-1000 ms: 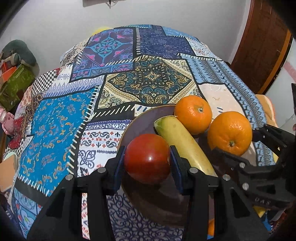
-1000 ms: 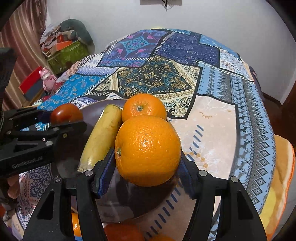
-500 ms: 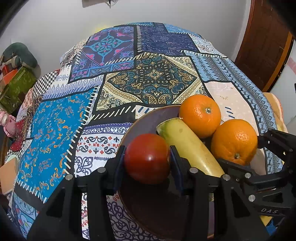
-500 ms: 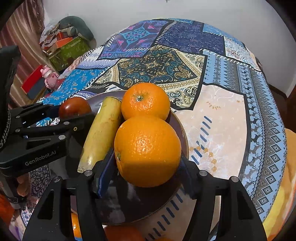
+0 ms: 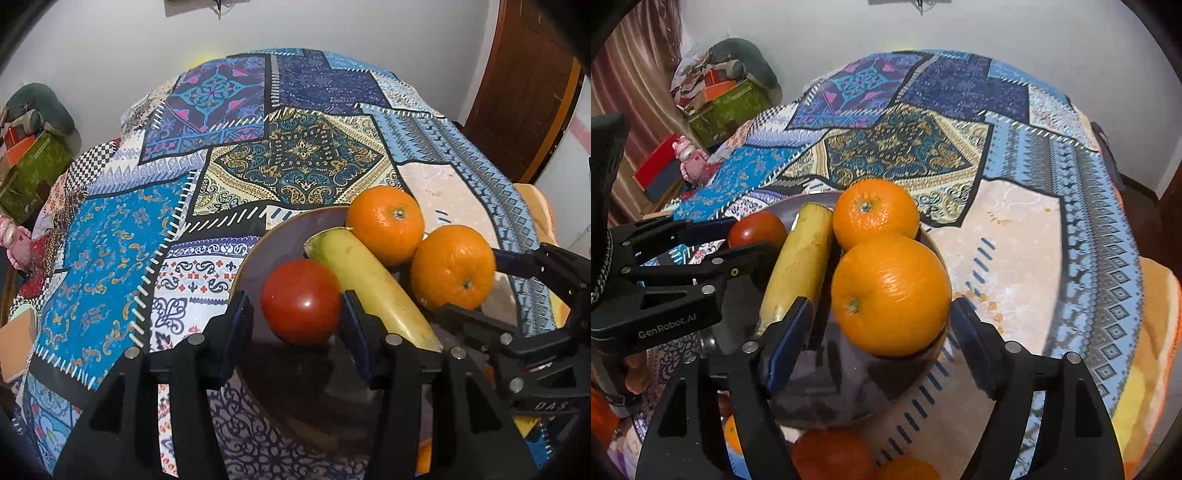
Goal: Organize fruits
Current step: 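Grasp the second yellow cylinder with right gripper while left tool moves to the dark plum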
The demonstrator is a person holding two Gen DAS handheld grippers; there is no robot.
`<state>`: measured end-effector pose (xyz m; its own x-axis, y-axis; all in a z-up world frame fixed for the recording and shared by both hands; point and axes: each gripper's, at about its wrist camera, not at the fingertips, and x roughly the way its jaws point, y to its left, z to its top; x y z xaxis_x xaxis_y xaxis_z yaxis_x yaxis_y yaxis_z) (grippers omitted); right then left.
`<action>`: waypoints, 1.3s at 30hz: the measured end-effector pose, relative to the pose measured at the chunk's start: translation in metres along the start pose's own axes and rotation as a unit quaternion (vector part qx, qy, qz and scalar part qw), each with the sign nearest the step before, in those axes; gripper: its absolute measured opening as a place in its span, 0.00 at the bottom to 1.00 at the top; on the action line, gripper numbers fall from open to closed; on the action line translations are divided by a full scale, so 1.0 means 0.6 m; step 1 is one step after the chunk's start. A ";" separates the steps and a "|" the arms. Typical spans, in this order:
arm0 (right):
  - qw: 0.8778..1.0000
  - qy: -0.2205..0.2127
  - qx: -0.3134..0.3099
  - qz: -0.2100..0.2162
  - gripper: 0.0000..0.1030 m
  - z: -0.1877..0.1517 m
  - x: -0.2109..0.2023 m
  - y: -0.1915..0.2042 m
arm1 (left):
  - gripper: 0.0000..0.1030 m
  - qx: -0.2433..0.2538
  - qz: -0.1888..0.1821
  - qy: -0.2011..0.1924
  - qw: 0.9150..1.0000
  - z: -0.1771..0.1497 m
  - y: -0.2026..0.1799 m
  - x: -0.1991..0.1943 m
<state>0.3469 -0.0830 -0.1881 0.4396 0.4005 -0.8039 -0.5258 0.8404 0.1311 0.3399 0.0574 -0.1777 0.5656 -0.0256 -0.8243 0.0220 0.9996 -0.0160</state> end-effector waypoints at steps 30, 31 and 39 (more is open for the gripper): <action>1.000 -0.010 -0.002 -0.006 0.82 -0.177 -0.151 -0.021 | 0.53 0.026 -0.037 0.023 0.999 -0.160 -0.038 -0.137; 1.000 -0.004 -0.004 -0.002 0.82 -0.182 -0.148 -0.021 | 0.53 0.028 -0.039 0.025 0.999 -0.163 -0.041 -0.135; 0.999 0.035 -0.019 0.007 0.82 -0.201 -0.115 -0.017 | 0.52 0.039 -0.036 0.040 0.998 -0.170 -0.065 -0.103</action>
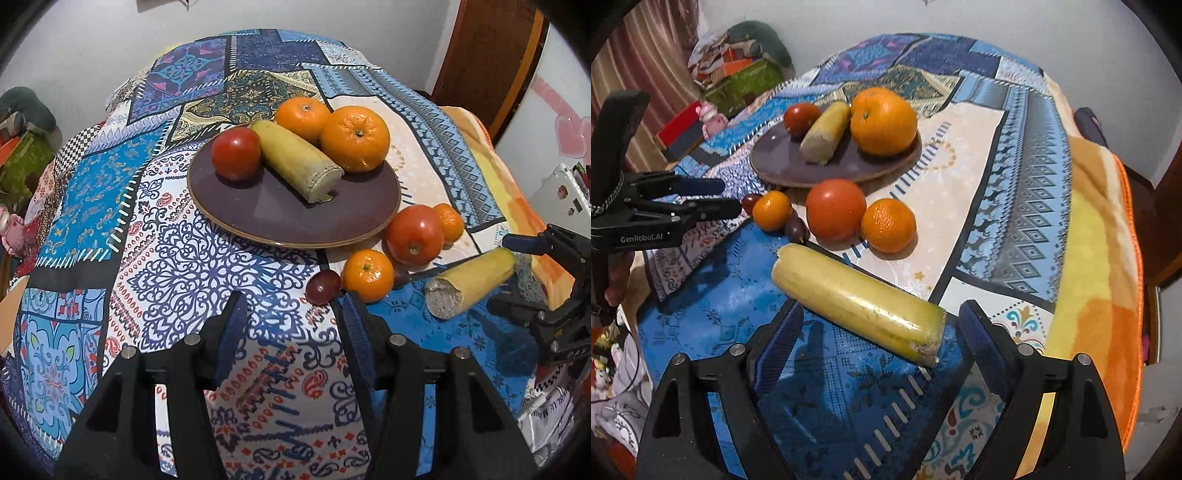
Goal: Organize fruits
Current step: 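Grasp the second yellow cylinder with right gripper while left tool moves to the dark plum, then grasp the dark red plum with left gripper while right lifts the cylinder toward the plate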
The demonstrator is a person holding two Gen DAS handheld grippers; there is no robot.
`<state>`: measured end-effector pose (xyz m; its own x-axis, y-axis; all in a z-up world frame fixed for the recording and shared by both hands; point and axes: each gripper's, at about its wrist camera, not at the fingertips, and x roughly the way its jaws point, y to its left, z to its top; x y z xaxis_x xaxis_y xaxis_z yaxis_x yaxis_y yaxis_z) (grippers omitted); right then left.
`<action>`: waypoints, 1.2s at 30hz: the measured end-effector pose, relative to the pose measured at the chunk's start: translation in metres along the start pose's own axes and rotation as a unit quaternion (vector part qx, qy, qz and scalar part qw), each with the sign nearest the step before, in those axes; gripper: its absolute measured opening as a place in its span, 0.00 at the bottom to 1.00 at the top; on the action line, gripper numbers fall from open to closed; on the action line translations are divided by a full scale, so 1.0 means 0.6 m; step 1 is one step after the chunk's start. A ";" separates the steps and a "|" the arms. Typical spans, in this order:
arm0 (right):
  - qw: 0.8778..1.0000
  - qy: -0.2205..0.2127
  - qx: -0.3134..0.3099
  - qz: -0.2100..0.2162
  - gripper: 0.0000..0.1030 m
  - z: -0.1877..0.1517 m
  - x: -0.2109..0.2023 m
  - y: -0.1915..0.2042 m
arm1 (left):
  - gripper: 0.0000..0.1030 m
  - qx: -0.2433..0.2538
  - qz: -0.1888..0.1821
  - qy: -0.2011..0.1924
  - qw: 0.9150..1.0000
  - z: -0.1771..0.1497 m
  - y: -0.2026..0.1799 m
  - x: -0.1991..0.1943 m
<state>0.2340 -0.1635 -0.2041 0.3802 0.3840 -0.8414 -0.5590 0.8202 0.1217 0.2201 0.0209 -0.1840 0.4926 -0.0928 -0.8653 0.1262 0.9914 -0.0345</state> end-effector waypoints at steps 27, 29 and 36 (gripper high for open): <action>0.999 0.024 -0.043 0.023 0.48 -0.008 0.011 0.021 | 0.21 0.002 -0.027 0.002 1.000 0.008 -0.004 0.024; 0.998 0.029 -0.042 0.034 0.44 -0.013 0.000 0.024 | 0.21 -0.002 -0.026 -0.001 1.000 0.001 -0.001 0.014; 0.997 0.002 -0.059 0.040 0.50 -0.008 -0.038 0.041 | 0.21 -0.012 -0.019 -0.010 1.000 -0.028 0.013 -0.021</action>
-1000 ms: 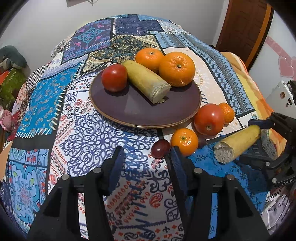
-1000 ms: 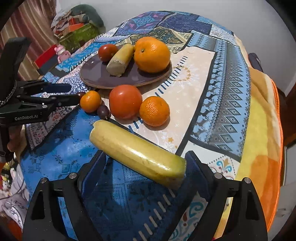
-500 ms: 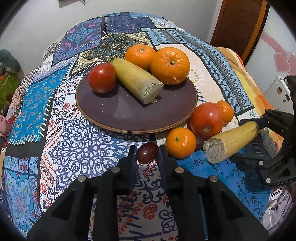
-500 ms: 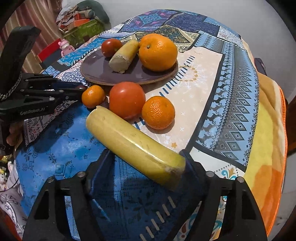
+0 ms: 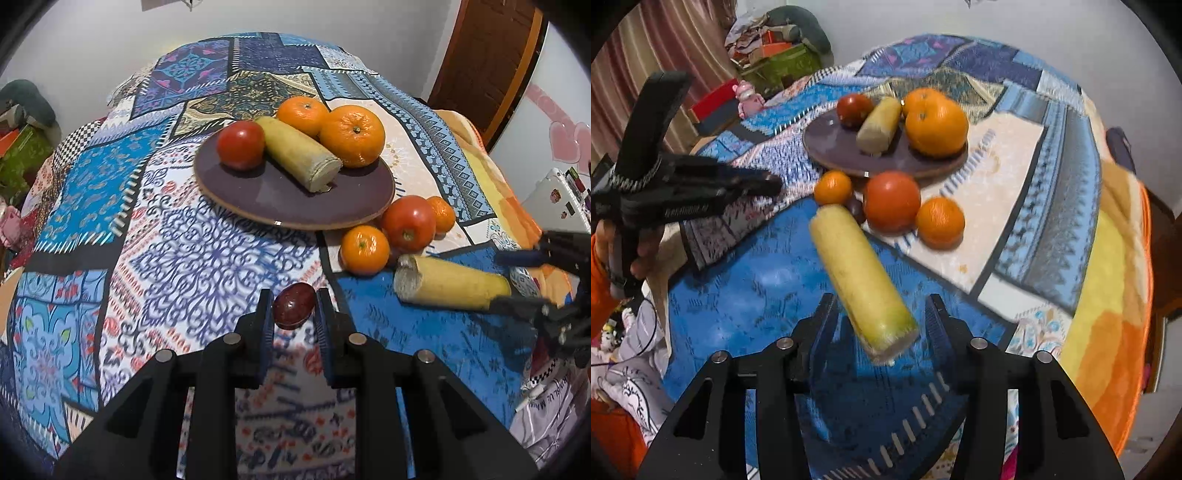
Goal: Organize fruits
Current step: 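Grasp the dark red plum with left gripper while right lifts the cylinder toward the plate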
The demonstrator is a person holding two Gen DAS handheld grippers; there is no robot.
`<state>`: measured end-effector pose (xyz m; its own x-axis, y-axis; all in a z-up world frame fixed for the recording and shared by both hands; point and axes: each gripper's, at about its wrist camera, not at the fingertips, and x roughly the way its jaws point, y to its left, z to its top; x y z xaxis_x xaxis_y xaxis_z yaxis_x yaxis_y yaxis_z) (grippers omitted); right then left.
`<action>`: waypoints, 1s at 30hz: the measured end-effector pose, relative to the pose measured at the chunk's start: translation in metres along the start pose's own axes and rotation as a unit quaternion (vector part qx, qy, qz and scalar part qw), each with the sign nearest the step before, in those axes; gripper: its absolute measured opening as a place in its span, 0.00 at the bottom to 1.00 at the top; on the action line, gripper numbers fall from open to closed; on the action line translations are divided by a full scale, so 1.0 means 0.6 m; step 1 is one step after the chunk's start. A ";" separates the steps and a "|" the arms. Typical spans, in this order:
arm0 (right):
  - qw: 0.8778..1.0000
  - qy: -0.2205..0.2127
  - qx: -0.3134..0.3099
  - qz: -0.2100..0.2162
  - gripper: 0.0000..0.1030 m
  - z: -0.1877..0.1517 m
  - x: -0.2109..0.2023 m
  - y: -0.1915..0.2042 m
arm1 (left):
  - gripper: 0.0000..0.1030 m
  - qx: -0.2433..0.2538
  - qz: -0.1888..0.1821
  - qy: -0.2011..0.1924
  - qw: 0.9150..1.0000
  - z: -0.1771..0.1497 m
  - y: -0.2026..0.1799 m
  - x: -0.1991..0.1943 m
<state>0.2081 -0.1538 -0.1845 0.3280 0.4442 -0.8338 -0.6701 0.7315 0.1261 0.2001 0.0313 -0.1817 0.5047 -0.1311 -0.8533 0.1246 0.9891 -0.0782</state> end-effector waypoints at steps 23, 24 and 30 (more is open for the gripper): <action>1.000 0.010 0.023 0.018 0.33 0.011 0.055 0.031 | 0.21 -0.021 -0.005 -0.009 1.000 -0.012 0.008 -0.020; 0.999 0.009 0.028 0.020 0.33 0.010 0.052 0.031 | 0.21 -0.021 -0.005 -0.011 1.000 -0.012 0.007 -0.022; 0.998 -0.026 0.048 0.013 0.32 0.018 0.015 0.021 | 0.21 -0.025 -0.010 -0.023 0.999 -0.007 0.010 -0.039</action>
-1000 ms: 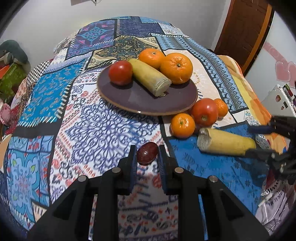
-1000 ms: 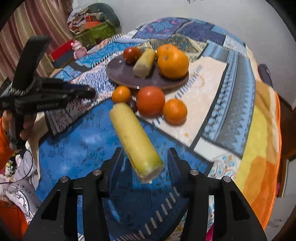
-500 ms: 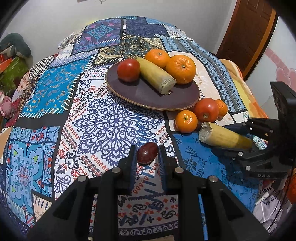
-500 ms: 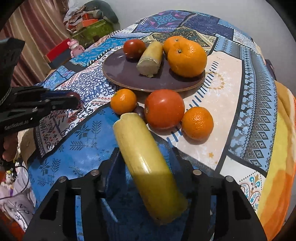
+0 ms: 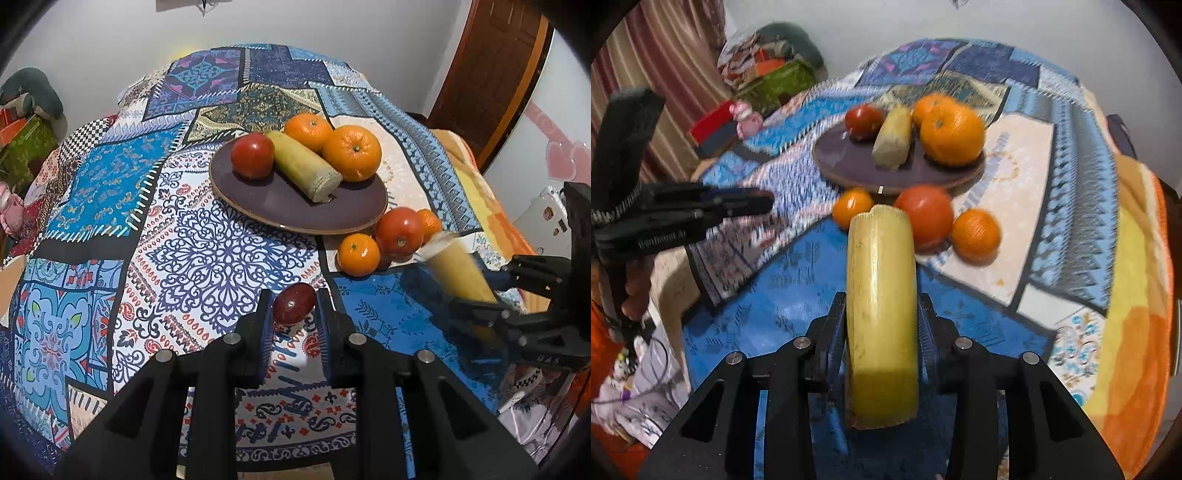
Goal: Organize fruits
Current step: 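Grasp the dark red plum with left gripper while right lifts the cylinder toward the plate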
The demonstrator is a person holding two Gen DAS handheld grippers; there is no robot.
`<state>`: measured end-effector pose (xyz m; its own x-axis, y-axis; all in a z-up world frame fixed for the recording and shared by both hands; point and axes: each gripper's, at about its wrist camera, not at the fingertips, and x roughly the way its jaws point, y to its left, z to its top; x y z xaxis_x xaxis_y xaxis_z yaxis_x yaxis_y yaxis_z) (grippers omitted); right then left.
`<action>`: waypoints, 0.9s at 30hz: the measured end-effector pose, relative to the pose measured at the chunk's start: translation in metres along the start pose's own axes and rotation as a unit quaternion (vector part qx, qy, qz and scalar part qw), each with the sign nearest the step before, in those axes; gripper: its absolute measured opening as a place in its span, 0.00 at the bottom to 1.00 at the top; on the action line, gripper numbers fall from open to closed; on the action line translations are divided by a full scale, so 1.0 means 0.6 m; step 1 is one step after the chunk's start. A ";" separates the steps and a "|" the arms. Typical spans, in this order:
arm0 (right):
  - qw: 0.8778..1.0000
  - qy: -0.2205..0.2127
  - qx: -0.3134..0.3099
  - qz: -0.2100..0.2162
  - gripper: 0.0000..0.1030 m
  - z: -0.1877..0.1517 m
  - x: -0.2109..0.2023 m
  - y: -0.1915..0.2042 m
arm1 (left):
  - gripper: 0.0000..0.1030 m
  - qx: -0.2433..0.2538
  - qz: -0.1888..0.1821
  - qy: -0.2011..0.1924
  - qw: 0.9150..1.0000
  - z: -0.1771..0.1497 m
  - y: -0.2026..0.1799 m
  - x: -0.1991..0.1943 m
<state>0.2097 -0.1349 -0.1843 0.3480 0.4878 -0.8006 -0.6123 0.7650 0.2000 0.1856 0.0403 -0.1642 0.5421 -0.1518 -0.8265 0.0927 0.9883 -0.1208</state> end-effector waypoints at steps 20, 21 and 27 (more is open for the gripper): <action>0.996 -0.085 -0.027 -0.021 0.32 0.141 -0.027 0.015 | 0.21 -0.001 0.006 -0.049 0.999 0.085 0.009 -0.012; 0.996 -0.086 -0.025 -0.022 0.32 0.147 -0.024 0.014 | 0.21 0.001 0.006 -0.051 0.999 0.090 0.009 -0.010; 0.996 -0.086 -0.020 -0.027 0.32 0.181 0.005 0.007 | 0.21 0.012 0.017 -0.051 0.999 0.118 0.016 0.014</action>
<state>0.2855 -0.0846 -0.1242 0.4945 0.5140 -0.7009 -0.6162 0.7760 0.1344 0.2501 0.0475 -0.1332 0.6266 -0.1205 -0.7700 0.0922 0.9925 -0.0803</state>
